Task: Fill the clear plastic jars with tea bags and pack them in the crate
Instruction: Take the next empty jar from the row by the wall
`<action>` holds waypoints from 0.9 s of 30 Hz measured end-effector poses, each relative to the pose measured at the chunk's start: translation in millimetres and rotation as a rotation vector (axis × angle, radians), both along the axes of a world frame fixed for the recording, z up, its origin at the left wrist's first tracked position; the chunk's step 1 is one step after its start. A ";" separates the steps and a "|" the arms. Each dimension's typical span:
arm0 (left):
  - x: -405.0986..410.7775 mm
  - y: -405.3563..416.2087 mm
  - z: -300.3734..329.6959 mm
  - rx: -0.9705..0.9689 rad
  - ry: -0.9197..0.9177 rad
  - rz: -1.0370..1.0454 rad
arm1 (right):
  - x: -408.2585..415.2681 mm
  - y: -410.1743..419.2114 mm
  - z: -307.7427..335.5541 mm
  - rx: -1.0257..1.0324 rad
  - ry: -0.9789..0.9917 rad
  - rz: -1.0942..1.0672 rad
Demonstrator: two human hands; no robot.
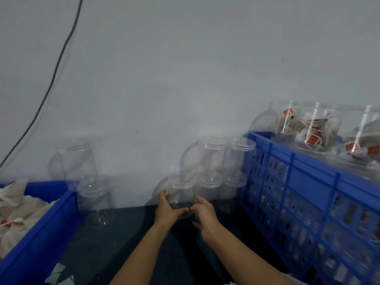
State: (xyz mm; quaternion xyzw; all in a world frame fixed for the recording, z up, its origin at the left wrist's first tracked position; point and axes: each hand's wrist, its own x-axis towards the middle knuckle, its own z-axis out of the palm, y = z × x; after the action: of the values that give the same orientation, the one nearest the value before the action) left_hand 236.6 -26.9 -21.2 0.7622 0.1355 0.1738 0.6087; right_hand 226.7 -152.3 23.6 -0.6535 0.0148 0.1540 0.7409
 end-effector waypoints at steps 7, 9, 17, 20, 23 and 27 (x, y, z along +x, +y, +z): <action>-18.9 3.5 3.7 0.026 0.005 0.043 | -24.9 1.0 14.9 -0.012 -0.067 0.109; -33.7 5.3 11.3 0.065 -0.001 0.065 | -35.9 -0.4 21.0 -0.006 -0.075 0.124; -123.0 1.8 46.3 0.089 -0.054 0.112 | -105.7 -15.8 46.8 -0.115 -0.170 0.233; -162.2 -4.6 53.4 0.063 -0.072 0.105 | -135.8 -24.3 51.7 -0.164 -0.193 0.261; -197.3 -16.8 56.5 0.019 -0.097 0.102 | -164.5 -32.1 52.6 -0.180 -0.219 0.263; -234.2 -34.3 46.3 -0.074 -0.166 0.054 | -197.4 -42.7 45.6 -0.121 -0.224 0.202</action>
State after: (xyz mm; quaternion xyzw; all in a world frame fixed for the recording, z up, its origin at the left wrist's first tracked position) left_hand 2.4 -61.2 25.2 0.7183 0.1114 0.2476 0.6405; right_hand 29.3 -194.9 69.1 -0.7080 -0.1244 0.1527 0.6781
